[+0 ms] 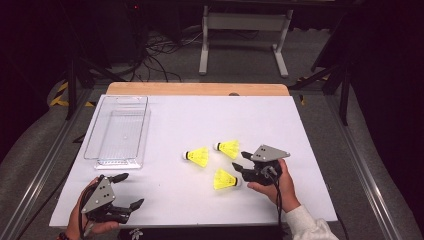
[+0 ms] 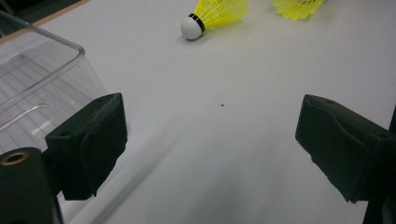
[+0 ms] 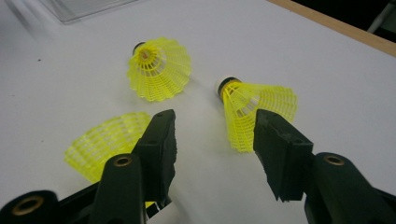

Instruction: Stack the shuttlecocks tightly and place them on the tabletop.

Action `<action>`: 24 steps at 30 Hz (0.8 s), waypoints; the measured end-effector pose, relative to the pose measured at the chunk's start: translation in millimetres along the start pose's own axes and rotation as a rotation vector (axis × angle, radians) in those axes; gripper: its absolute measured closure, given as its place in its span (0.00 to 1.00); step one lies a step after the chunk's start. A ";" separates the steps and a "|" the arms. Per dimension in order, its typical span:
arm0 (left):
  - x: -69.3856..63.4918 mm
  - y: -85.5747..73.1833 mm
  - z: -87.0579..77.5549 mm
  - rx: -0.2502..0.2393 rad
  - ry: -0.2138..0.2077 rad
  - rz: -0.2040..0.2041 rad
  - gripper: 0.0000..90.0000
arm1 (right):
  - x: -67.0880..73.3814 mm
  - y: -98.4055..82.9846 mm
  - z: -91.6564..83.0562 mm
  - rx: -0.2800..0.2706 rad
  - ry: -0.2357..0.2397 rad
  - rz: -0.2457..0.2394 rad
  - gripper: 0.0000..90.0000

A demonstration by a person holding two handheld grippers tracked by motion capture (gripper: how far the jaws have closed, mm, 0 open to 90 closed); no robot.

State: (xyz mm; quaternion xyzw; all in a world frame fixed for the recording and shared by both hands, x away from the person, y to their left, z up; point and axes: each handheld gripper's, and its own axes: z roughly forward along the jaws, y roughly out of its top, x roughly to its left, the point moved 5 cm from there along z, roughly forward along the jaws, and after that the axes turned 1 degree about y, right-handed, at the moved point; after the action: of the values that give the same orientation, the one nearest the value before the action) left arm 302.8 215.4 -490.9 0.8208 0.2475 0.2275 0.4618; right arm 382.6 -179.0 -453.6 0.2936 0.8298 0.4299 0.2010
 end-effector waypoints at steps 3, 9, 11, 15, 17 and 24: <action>0.1 1.3 -0.6 -0.005 0.005 0.006 0.11 | -4.4 0.2 8.3 0.015 0.014 0.008 0.57; 3.5 1.8 -1.5 -0.017 0.003 0.000 0.11 | -9.4 -0.9 25.0 0.064 0.019 0.012 0.58; 3.6 1.8 -1.4 -0.016 0.003 0.002 0.11 | -9.6 -1.4 27.9 0.075 0.021 0.010 0.58; 4.4 2.0 -1.0 -0.018 0.000 -0.002 0.11 | -10.4 -1.9 38.2 0.103 0.024 0.006 0.61; 4.2 2.1 -0.4 -0.019 -0.002 -0.004 0.11 | -11.5 -2.3 43.1 0.115 0.028 0.006 0.63; 4.5 2.0 0.8 -0.014 -0.009 0.001 0.11 | -14.8 -1.9 52.5 0.113 0.028 0.009 0.69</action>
State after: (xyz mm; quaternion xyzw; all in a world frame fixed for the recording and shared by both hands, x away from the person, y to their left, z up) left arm 307.1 216.7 -488.8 0.8188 0.2435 0.2254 0.4684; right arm 423.8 -158.4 -482.9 0.3023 0.8542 0.3871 0.1707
